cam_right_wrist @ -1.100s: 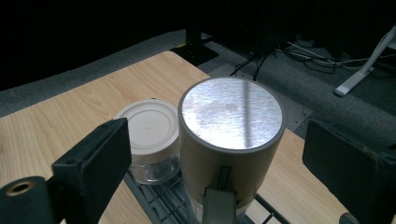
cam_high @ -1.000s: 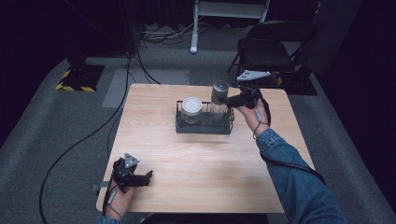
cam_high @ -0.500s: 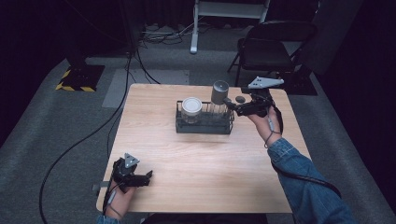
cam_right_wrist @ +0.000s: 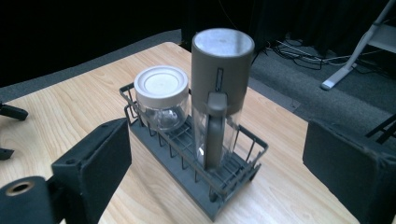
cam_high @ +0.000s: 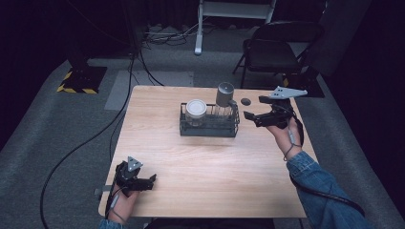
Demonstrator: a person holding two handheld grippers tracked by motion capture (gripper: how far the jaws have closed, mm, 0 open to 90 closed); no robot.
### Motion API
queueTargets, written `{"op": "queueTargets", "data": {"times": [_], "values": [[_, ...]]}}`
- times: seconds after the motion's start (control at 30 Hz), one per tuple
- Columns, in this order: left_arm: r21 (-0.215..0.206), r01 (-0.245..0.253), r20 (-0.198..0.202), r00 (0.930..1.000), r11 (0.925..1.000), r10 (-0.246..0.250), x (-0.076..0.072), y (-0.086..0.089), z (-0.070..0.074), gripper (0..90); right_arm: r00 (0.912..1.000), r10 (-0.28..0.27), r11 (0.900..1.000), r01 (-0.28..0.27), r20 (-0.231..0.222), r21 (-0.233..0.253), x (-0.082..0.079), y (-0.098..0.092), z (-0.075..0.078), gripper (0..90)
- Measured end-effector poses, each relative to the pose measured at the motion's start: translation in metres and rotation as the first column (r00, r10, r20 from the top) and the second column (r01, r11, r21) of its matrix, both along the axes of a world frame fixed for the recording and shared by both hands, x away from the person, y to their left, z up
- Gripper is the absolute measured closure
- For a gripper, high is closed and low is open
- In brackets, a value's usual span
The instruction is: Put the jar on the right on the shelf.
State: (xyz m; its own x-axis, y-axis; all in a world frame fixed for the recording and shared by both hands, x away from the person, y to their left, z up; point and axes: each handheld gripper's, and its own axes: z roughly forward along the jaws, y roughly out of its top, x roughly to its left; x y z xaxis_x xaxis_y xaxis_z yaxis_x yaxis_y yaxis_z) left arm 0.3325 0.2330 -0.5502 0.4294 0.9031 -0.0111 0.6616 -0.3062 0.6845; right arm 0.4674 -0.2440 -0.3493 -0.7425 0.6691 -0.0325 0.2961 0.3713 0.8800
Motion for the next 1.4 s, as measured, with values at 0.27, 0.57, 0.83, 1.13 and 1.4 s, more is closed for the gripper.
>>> {"op": "queueTargets", "data": {"times": [0.27, 0.57, 0.83, 1.13, 1.4], "values": [[-0.002, -0.005, 0.0, 1.0, 1.0, 0.005, 0.001, 0.0, 0.0, 2.4, 0.9998, -0.016, 1.0, 0.016, -0.012, 0.008, -0.017, -0.021, -0.012, 8.0], [-0.002, -0.006, 0.0, 1.0, 1.0, 0.006, 0.001, -0.001, 0.0, 2.3, 0.9976, -0.062, 0.998, 0.061, -0.031, -0.021, -0.038, -0.044, -0.038, 8.2], [-0.001, -0.006, -0.001, 1.0, 1.0, 0.006, 0.001, -0.001, 0.0, 2.3, 0.9938, -0.101, 0.994, 0.099, -0.046, -0.05, -0.056, -0.062, -0.069, 8.2], [-0.001, -0.006, -0.001, 1.0, 1.0, 0.006, 0.001, -0.001, 0.0, 2.3, 0.9866, -0.133, 0.99, 0.129, -0.094, -0.054, -0.07, -0.079, -0.107, 8.4], [-0.001, -0.006, -0.001, 1.0, 1.0, 0.006, 0.001, -0.001, 0.0, 2.3, 0.9728, -0.156, 0.987, 0.146, -0.172, -0.068, -0.081, -0.092, -0.147, 8.5]]}}
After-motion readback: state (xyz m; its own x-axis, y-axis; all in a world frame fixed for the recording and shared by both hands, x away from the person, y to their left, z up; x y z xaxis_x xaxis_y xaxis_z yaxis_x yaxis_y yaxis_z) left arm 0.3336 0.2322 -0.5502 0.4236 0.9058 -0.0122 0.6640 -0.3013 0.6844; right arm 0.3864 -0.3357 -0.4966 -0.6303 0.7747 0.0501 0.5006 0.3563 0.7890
